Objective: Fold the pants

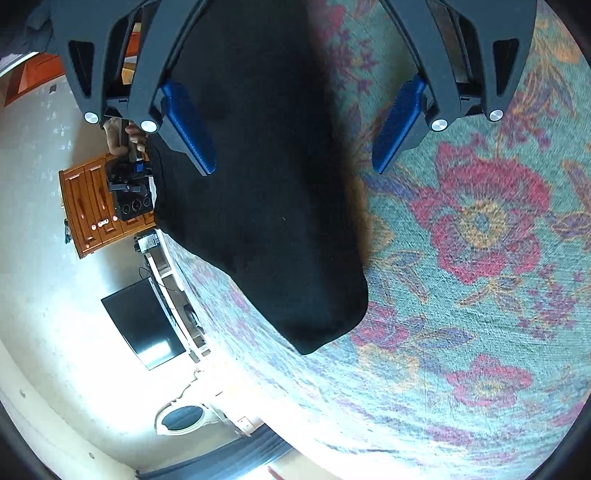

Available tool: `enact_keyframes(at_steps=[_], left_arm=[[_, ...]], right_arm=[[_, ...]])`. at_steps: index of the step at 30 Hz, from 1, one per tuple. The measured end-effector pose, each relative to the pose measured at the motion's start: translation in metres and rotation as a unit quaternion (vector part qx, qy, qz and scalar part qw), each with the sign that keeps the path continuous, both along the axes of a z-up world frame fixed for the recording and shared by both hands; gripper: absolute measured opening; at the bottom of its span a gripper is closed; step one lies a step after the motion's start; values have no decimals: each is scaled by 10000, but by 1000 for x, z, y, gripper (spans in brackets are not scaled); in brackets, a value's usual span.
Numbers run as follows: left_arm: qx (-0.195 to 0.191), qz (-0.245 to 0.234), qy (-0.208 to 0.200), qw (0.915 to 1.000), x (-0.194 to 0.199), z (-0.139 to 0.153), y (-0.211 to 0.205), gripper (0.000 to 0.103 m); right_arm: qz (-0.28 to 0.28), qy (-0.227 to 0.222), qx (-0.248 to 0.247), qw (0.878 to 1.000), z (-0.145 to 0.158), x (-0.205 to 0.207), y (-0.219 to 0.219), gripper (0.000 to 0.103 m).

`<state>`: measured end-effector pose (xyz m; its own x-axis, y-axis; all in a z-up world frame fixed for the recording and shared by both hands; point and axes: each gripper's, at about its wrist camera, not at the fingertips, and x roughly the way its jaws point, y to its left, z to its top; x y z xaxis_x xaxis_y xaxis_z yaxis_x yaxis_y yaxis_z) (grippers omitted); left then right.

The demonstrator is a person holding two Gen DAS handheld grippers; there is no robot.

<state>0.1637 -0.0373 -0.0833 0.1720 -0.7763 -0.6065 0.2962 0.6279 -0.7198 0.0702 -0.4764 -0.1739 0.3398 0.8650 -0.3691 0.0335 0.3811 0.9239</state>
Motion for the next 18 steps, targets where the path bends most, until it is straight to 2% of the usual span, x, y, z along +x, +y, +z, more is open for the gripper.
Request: enact_keyframes(at_steps=[8, 11, 16, 18], left_arm=[[-502, 172, 160, 9985, 43, -8, -12, 85], [-455, 133, 266, 9985, 55, -10, -17, 85], [-281, -16, 287, 9992, 57, -9, -24, 85], [-255, -54, 212, 9994, 56, -6, -28, 85]], right_arm=[[-172, -21, 514, 9985, -12, 42, -9, 91], [-290, 30, 670, 9973, -14, 47, -15, 91], [-199, 18, 402, 9990, -12, 53, -15, 89], [-170, 55, 34, 9998, -5, 52, -12, 87]])
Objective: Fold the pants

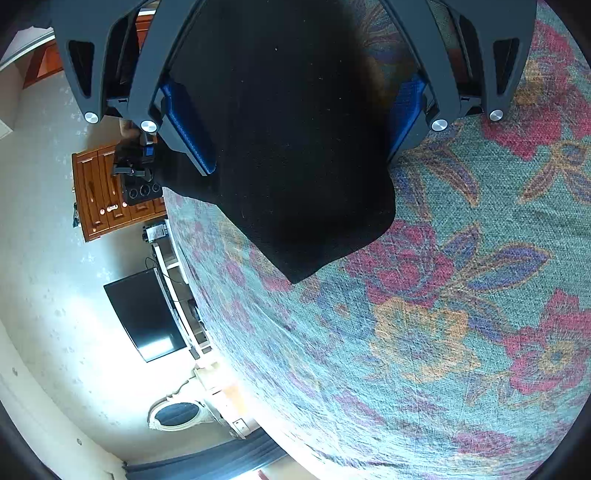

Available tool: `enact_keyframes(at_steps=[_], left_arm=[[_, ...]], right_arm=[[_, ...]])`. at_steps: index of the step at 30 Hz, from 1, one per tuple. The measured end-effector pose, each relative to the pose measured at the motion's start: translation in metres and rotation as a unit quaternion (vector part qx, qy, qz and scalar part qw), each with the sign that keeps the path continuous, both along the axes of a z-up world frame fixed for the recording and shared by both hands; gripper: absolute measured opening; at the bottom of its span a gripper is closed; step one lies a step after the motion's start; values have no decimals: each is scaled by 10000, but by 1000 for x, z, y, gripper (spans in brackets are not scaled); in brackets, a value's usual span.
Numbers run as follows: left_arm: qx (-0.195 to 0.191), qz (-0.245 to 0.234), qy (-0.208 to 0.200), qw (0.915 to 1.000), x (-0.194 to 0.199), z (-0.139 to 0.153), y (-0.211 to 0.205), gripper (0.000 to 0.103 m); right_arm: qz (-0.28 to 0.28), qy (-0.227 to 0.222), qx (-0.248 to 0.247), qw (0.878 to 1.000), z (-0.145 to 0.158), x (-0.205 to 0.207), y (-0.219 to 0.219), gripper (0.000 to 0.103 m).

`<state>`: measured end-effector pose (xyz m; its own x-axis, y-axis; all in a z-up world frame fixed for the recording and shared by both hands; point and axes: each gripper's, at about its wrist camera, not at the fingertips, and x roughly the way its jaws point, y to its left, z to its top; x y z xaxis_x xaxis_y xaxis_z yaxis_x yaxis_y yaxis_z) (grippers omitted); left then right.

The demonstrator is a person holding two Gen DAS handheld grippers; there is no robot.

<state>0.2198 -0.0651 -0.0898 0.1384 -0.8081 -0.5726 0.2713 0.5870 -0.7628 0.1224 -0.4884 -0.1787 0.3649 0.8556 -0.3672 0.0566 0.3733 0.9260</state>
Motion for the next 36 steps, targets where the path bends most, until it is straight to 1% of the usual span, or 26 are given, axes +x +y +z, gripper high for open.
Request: enact_keyframes(at_steps=[2, 4, 5, 6, 8, 10, 12, 13, 17, 19, 20, 21, 23, 24, 27, 31, 34, 35, 36], left_arm=[[10, -17, -73, 10000, -3, 0, 0, 85], [45, -47, -152, 9999, -7, -2, 1, 85], [62, -64, -182, 9998, -7, -2, 1, 85], [70, -74, -203, 9997, -8, -2, 0, 85], [61, -66, -214, 9997, -8, -2, -1, 85], [57, -68, -222, 9997, -5, -3, -1, 85], [67, -72, -221, 9997, -5, -3, -1, 85], [74, -76, -217, 9997, -4, -3, -2, 85], [71, -42, -171, 9998, -3, -3, -3, 85], [64, -38, -149, 9999, -2, -3, -3, 85], [61, -40, -137, 9999, -2, -3, -3, 85], [55, -38, -113, 9999, -1, -3, -3, 85], [9, 18, 3, 10000, 2, -2, -2, 85], [-52, 71, 82, 9999, 4, -1, -1, 85], [-300, 245, 305, 9988, 9, -2, 3, 85], [-392, 276, 501, 9976, 15, -5, 4, 85], [-577, 465, 700, 9948, 22, -6, 9, 85], [-559, 518, 712, 9945, 23, -7, 9, 85], [-463, 540, 703, 9950, 24, -8, 8, 80]], right_arm=[[-69, 44, -430, 9990, 6, -3, -3, 87], [-149, 89, -530, 9984, 7, -7, -8, 87], [-147, 99, -501, 9986, 5, -7, -8, 89], [-131, 97, -444, 9989, 2, -6, -8, 92], [-64, 95, -185, 9998, -2, -3, -9, 96], [6, 112, 191, 9998, -7, 2, -8, 96], [84, 146, 439, 9989, -8, 8, -8, 96], [142, 156, 443, 9988, -7, 10, -5, 96], [252, 156, 164, 9994, -3, 14, 4, 96], [226, 153, 101, 9996, -3, 11, 3, 87], [181, 228, 30, 9996, -6, 10, 1, 72], [115, 301, 56, 9995, -11, 8, -4, 59], [47, 361, 175, 9992, -20, 4, -11, 47], [16, 362, 242, 9990, -23, 2, -13, 45], [3, 325, 238, 9992, -24, 1, -13, 44], [17, 305, 226, 9993, -26, 1, -12, 42], [4, 279, 229, 9993, -28, 1, -13, 39], [-1, 268, 225, 9994, -29, 0, -14, 38], [-5, 262, 229, 9994, -32, -3, -18, 37]])
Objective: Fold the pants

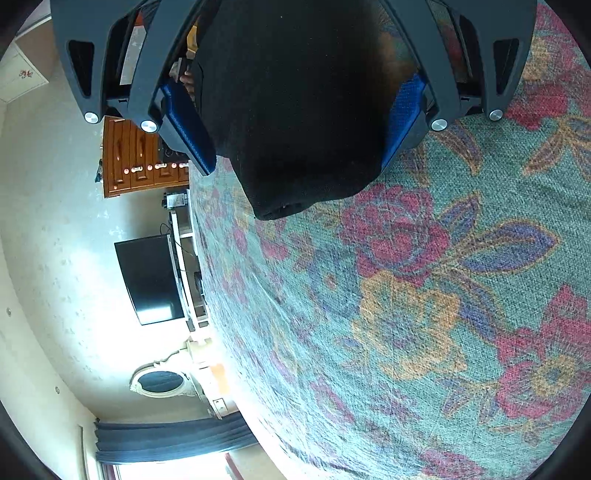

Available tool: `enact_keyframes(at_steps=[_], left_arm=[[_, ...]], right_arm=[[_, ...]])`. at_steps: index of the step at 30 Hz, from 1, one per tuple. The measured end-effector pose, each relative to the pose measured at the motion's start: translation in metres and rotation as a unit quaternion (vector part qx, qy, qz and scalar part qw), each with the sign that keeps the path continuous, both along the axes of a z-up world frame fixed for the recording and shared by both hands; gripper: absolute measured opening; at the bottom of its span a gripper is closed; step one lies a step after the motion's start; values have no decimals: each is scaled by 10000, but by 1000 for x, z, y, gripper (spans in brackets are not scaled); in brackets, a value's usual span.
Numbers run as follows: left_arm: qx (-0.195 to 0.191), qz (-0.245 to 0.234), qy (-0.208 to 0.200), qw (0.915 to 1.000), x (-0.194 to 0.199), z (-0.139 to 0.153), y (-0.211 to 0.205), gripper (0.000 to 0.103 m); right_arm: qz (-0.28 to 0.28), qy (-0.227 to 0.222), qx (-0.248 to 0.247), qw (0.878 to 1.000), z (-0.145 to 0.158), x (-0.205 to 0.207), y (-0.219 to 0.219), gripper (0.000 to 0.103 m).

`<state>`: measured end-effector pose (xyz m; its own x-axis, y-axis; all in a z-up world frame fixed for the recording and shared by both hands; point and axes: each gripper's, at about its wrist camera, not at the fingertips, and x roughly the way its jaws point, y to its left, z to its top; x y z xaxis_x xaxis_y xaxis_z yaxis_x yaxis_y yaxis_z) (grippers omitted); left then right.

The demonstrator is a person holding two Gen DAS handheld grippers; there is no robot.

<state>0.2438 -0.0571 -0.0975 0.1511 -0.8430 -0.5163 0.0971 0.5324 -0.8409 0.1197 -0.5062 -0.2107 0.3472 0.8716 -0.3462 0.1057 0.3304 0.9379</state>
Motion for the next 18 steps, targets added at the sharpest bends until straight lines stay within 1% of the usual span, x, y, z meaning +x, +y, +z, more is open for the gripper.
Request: enact_keyframes(at_steps=[1, 2, 3, 4, 6, 9, 11, 13, 15, 16, 17, 18], left_arm=[[245, -25, -101, 9996, 0, 1, -3, 73], [610, -120, -247, 9978, -1, 3, -7, 58], [855, -212, -364, 9954, -2, 4, -11, 50], [941, -249, -472, 9941, -4, 5, -12, 47], [1034, -271, -565, 9927, -5, 4, -12, 37], [1120, -255, -698, 9909, -10, 2, -12, 29], [1212, -295, -863, 9884, -14, 2, -14, 29], [1195, -313, -962, 9877, -16, 3, -14, 30], [1250, -324, -1172, 9847, -15, 9, -18, 38], [1320, -319, -1299, 9822, -16, 13, -23, 40], [1439, -307, -1427, 9788, -20, 17, -25, 46], [1574, -273, -1544, 9750, -24, 20, -26, 58]], right_arm=[[-3, -6, -2, 10000, 0, -1, -1, 37], [-4, -13, 3, 10000, -1, -2, -2, 37], [-8, -19, 10, 10000, -2, -2, -2, 36], [-21, -16, 13, 10000, -2, -3, -3, 35], [-43, -39, -10, 10000, -3, -5, -5, 33], [-103, -72, -77, 9999, -3, -7, -5, 30], [-139, -98, -108, 9998, -4, -9, -5, 29], [-156, -119, -91, 9998, -5, -11, -6, 29], [-158, -129, -71, 9998, -5, -13, -6, 30], [-174, -131, -21, 9998, -5, -12, -7, 30], [-206, -140, 24, 9997, -6, -13, -9, 33], [-230, -169, 59, 9996, -5, -15, -9, 38]])
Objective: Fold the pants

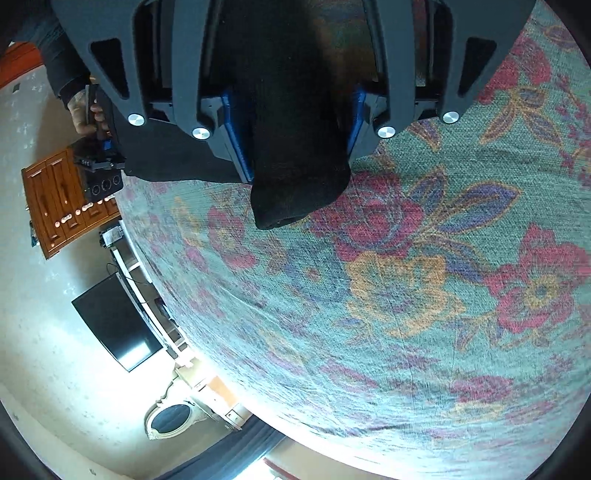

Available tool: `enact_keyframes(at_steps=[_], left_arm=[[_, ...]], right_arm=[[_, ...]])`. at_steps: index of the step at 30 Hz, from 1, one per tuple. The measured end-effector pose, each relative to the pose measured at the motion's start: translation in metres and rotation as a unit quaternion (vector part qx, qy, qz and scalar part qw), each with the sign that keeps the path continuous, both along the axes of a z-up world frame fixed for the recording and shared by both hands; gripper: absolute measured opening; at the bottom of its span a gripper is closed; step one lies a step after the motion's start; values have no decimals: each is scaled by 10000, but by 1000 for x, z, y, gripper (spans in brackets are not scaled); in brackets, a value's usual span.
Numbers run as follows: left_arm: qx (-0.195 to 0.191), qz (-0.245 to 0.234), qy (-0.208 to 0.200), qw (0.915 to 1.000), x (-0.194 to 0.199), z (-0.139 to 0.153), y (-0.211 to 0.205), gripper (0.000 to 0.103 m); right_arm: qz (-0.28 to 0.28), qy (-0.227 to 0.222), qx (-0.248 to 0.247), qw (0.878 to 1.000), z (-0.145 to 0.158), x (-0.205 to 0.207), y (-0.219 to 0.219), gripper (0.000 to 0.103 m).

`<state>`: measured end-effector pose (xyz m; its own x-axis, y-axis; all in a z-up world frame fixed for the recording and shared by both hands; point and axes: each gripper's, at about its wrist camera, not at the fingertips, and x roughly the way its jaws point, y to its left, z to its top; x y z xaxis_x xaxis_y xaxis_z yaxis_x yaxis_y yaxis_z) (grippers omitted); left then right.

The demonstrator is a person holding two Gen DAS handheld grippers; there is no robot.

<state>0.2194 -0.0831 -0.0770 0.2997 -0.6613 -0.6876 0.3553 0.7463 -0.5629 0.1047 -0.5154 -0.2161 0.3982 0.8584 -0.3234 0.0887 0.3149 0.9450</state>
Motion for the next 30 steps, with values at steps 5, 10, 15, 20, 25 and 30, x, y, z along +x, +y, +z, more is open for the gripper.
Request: enact_keyframes(at_steps=[5, 10, 15, 20, 25, 30], left_arm=[[546, -124, -424, 9975, -29, 16, -5, 77], [841, -277, -553, 9945, -62, 19, -3, 78], [782, -291, -392, 9957, -94, 15, 2, 78], [720, -200, -312, 9967, -115, 14, 6, 78], [751, -131, -250, 9968, -126, 10, 10, 80], [511, -7, 1, 9987, -128, 6, 18, 82]], right_arm=[[-142, -50, 232, 9996, 4, -17, -5, 53], [14, -68, 229, 9997, 10, -48, -1, 63], [364, -22, 25, 9993, 20, -76, 12, 74], [896, 67, -150, 9958, 28, -96, 28, 83], [1060, 182, -121, 9941, 25, -112, 36, 84], [957, 252, -176, 9949, 22, -119, 31, 76]])
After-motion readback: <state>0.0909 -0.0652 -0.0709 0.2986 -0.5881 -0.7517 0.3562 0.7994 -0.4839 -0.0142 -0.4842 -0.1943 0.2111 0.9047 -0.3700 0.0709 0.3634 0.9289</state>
